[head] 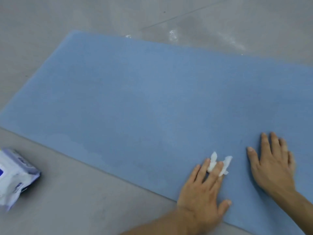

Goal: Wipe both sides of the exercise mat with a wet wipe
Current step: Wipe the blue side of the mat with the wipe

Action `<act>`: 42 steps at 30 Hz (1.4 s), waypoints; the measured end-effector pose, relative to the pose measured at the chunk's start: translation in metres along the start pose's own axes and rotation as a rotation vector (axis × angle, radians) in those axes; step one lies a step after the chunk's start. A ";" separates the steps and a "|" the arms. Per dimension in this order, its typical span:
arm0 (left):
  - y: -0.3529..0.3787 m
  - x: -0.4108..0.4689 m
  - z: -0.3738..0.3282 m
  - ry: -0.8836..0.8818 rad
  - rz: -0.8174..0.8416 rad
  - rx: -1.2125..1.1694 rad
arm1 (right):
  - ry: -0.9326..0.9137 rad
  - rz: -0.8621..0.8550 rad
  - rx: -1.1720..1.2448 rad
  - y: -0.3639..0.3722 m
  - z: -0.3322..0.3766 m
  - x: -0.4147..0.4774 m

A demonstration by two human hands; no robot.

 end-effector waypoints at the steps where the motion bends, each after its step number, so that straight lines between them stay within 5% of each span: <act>1: 0.004 0.002 -0.011 0.024 0.013 0.025 | 0.000 -0.012 0.000 -0.001 0.001 -0.001; 6: -0.009 -0.005 0.015 0.010 -0.053 0.054 | 0.004 -0.010 -0.006 -0.001 0.001 -0.002; 16: -0.050 -0.032 0.203 -0.343 -0.109 0.016 | -0.018 0.047 0.006 0.000 -0.002 -0.004; 22: -0.041 -0.011 0.134 -0.249 -0.163 -0.076 | -0.016 0.065 0.006 -0.001 -0.001 -0.004; 30: -0.011 0.022 -0.008 0.083 -0.008 -0.010 | -0.056 0.118 0.013 0.001 -0.008 -0.004; 37: -0.001 0.020 -0.044 0.294 0.056 0.018 | -0.217 0.270 0.015 0.000 -0.019 -0.011; 42: -0.004 0.018 -0.068 0.442 0.040 -0.022 | -0.540 0.377 -0.049 -0.016 -0.013 -0.039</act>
Point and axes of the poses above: each hand's wrist, its own x-axis towards the middle knuckle, its own y-axis out of the palm, z = x × y, the point moved 10 cm from there along x, towards the middle knuckle, and after that the axes turned 7 degrees about z, right-handed, at the moved point
